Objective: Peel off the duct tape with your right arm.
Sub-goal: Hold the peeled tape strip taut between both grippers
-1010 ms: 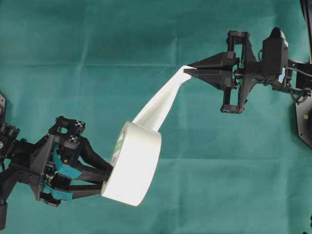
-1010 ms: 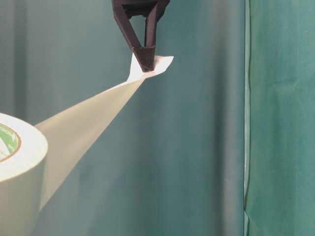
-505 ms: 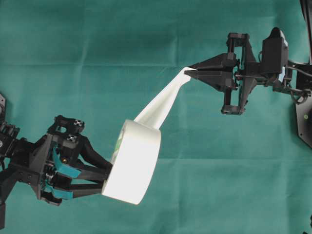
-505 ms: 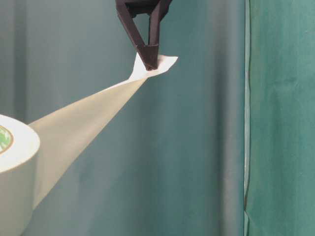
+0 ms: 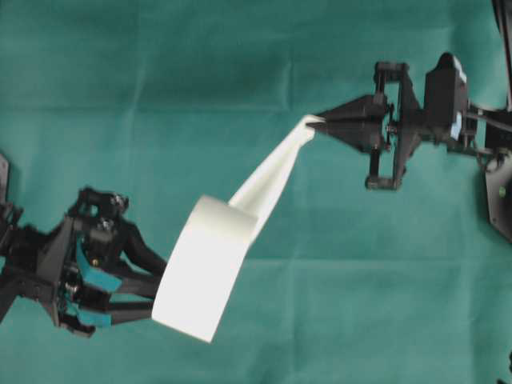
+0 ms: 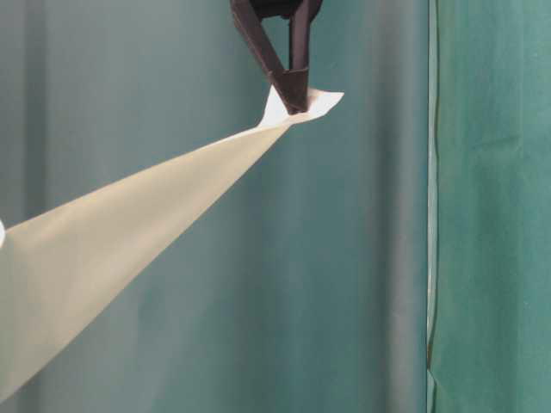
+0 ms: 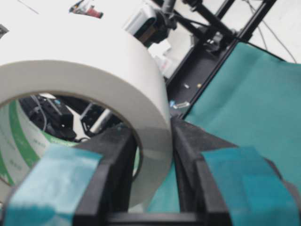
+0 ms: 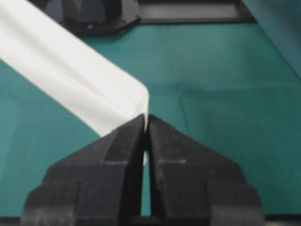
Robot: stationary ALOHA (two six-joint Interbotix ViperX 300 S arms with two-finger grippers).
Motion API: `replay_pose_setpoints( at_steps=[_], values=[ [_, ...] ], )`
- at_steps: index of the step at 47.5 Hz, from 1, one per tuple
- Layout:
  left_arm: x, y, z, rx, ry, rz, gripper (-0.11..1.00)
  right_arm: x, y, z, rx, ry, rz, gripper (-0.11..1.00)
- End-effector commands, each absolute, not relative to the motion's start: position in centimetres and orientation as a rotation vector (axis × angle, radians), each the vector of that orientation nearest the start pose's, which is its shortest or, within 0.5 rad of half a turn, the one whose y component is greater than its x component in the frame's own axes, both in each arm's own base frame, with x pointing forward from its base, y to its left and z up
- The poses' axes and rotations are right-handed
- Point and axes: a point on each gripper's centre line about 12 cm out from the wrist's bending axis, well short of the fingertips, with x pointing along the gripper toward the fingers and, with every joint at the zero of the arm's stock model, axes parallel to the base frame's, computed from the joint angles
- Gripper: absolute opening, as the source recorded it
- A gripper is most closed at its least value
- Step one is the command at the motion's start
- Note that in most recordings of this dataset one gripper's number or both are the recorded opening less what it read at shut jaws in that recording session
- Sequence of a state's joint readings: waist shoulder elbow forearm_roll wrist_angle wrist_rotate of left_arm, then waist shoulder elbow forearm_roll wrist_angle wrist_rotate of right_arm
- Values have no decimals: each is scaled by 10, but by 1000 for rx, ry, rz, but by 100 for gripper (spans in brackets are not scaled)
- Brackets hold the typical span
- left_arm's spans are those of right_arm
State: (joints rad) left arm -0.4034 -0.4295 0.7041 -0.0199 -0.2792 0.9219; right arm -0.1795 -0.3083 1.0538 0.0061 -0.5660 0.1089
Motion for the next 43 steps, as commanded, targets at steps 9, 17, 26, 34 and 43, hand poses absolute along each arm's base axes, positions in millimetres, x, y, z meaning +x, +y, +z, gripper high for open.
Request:
replay_pose_setpoints(
  at_steps=[9,17,26,34,43],
  values=[
    [299,-137,366,874,-272,-355,21,297,-66,209,143,160,-235,-10],
    [300,-136,363,873,-263,-356,21,297,-66,209,142,162,-235,-10],
    [300,-134,360,875,-254,-355,21,297,-66,210,141,157,-234,-10],
    [300,-134,358,875,-250,-358,21,298,-66,210,139,158,-233,-10],
    [299,-134,351,875,-235,-365,21,298,-66,212,132,154,-229,-10]
  ],
)
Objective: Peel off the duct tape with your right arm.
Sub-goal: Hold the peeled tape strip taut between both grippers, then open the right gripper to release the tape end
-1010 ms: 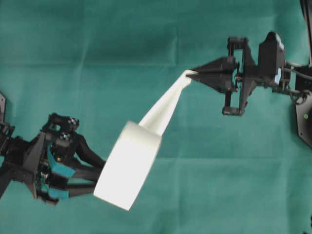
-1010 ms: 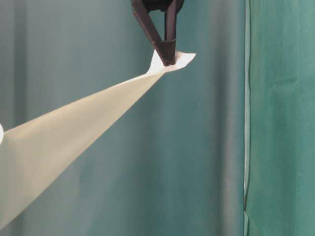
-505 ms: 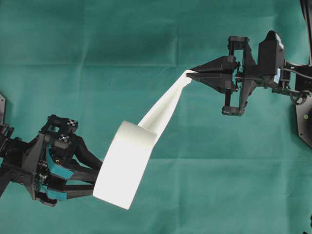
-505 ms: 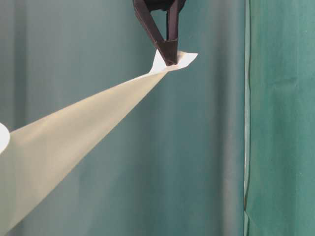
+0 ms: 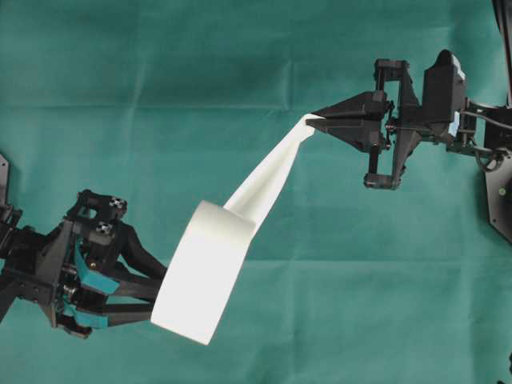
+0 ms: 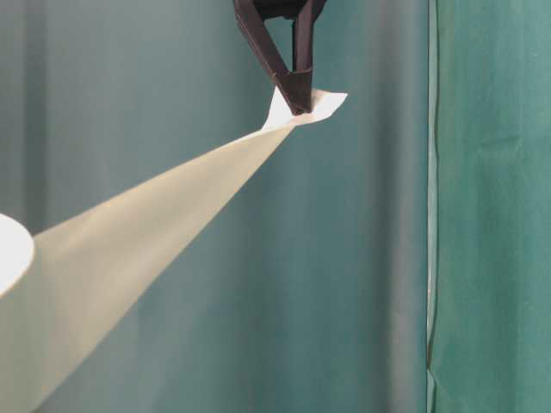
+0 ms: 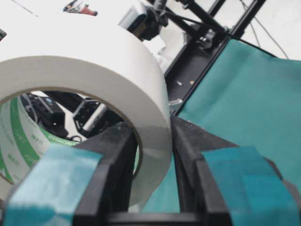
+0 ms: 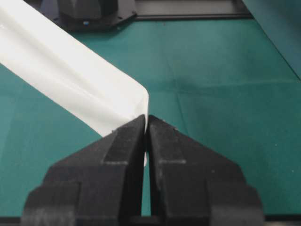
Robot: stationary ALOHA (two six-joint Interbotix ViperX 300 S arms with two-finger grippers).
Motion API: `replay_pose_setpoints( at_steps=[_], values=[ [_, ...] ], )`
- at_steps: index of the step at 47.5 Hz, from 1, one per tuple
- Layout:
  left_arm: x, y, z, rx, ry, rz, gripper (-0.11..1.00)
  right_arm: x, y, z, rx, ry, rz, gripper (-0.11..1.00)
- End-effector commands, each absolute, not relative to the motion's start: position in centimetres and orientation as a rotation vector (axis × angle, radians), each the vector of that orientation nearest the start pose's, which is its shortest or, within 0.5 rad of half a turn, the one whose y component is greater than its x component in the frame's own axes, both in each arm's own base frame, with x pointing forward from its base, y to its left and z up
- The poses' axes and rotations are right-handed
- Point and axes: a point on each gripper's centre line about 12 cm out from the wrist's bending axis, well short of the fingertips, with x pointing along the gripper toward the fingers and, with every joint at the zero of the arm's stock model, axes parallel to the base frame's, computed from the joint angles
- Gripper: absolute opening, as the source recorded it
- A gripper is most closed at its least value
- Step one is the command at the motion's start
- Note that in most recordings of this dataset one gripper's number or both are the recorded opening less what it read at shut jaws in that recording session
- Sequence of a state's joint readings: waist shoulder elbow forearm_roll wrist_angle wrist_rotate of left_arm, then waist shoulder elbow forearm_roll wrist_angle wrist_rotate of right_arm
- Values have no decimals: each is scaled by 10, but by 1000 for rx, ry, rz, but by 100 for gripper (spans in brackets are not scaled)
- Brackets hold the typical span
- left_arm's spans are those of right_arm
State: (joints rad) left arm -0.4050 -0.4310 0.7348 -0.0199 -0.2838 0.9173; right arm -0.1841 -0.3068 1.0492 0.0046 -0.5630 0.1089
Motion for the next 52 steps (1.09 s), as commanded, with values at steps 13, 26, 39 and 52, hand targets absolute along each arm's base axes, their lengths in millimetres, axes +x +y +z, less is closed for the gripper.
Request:
replay_pose_setpoints(
  at_steps=[13,26,39,52],
  values=[
    [298,-133,340,874,-205,-379,21,299,-66,212,132,159,-227,-10],
    [298,-133,337,849,-192,-384,21,298,-65,211,132,162,-227,-1],
    [298,-133,335,849,-190,-385,21,297,-66,209,132,166,-229,63],
    [299,-131,337,849,-191,-376,21,297,-65,208,133,168,-227,72]
  ],
)
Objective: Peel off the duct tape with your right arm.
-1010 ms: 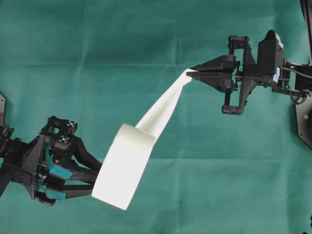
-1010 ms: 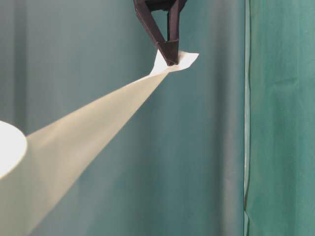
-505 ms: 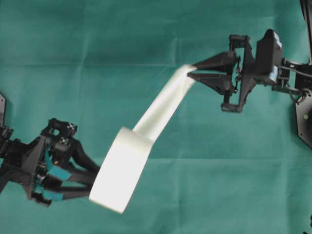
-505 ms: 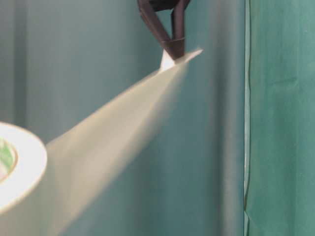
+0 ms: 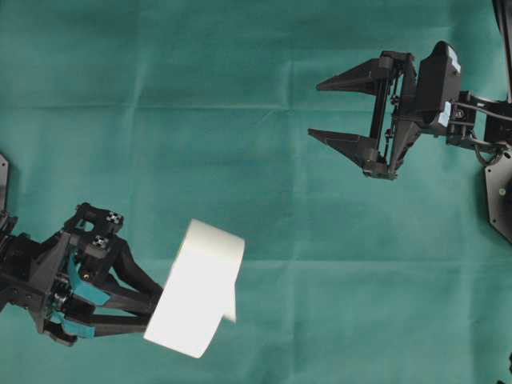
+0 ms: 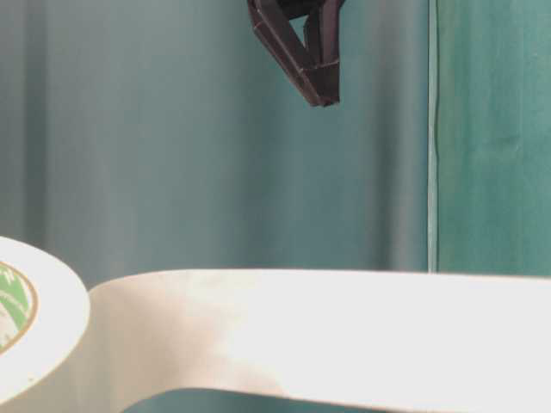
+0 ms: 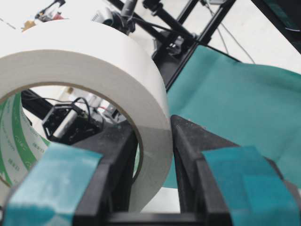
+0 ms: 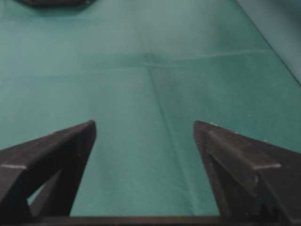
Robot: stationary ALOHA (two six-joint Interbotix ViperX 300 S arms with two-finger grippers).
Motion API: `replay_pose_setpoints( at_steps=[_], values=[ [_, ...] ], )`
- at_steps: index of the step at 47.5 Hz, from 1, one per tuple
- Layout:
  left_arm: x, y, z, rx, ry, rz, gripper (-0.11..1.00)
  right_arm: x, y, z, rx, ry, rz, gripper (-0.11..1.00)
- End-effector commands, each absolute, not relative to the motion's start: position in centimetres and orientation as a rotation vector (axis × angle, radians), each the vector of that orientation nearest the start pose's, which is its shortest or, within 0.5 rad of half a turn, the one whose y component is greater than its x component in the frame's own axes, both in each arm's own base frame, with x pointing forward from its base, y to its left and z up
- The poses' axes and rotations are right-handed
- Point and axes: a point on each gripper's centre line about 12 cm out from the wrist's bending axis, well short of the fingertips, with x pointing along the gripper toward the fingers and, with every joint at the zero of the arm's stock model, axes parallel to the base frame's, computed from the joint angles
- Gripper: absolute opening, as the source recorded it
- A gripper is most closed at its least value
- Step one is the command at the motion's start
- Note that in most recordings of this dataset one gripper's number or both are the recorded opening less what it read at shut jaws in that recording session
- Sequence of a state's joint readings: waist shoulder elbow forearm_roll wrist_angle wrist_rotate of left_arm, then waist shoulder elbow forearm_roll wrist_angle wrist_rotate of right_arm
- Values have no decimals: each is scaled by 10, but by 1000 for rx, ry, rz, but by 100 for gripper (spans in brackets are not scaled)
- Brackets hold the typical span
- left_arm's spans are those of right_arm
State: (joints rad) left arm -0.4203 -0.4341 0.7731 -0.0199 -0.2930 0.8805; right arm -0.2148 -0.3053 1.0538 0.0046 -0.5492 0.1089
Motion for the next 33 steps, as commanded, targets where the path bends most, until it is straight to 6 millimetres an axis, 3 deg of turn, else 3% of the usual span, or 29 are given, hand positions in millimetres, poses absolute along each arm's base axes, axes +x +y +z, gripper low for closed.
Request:
replay_pose_setpoints(
  at_steps=[1,19,33],
  values=[
    [300,-130,337,849,-189,-375,21,297,-65,208,133,168,-227,72],
    [307,-111,333,849,-151,-321,21,296,-65,207,133,171,-228,72],
    [316,-84,337,726,-104,-238,21,296,-65,207,133,172,-228,72]
  ],
)
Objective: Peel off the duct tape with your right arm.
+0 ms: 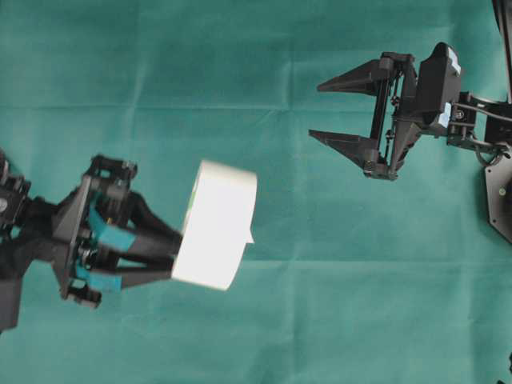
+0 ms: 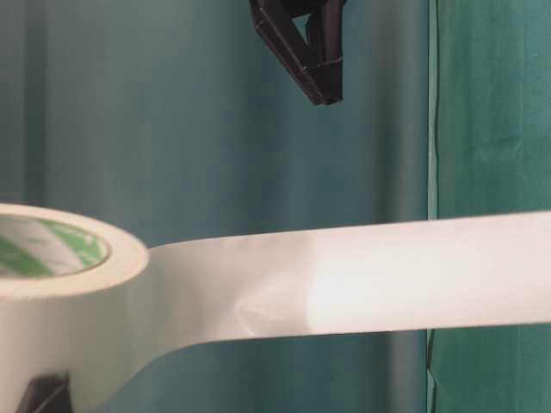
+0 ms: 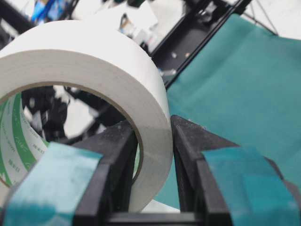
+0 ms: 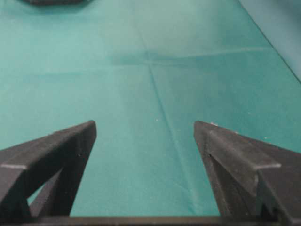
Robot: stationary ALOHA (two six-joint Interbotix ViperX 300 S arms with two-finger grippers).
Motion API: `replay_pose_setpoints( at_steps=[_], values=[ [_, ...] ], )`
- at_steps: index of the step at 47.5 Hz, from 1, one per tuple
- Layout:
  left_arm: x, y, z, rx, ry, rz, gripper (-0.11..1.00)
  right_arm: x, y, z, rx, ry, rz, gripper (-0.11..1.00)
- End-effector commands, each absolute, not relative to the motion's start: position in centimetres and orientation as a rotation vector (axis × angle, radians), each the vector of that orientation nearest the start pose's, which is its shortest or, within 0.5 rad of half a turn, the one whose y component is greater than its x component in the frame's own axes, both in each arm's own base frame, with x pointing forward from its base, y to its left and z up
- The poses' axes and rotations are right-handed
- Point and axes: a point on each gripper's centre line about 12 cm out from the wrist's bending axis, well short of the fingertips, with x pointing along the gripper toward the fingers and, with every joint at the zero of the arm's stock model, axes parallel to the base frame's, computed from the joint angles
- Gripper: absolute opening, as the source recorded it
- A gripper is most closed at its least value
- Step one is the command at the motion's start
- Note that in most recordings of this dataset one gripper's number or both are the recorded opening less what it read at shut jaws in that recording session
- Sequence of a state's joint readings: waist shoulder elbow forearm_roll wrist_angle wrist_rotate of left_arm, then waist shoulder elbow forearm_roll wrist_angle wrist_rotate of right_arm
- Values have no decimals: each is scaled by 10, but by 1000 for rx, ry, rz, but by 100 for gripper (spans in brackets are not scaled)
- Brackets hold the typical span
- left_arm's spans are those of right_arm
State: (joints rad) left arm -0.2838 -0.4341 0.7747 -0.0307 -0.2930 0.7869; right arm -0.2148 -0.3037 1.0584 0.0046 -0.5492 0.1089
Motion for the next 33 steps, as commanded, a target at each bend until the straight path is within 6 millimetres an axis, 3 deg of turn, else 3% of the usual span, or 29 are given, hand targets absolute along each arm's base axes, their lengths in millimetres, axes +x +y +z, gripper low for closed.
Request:
replay_pose_setpoints(
  at_steps=[1,21,33],
  values=[
    [316,-82,337,716,-101,-232,21,296,-65,207,133,172,-228,72],
    [324,-49,342,590,-49,-140,21,296,-65,207,133,172,-228,72],
    [326,-34,327,450,100,-127,21,295,-65,206,133,175,-229,72]
  ],
)
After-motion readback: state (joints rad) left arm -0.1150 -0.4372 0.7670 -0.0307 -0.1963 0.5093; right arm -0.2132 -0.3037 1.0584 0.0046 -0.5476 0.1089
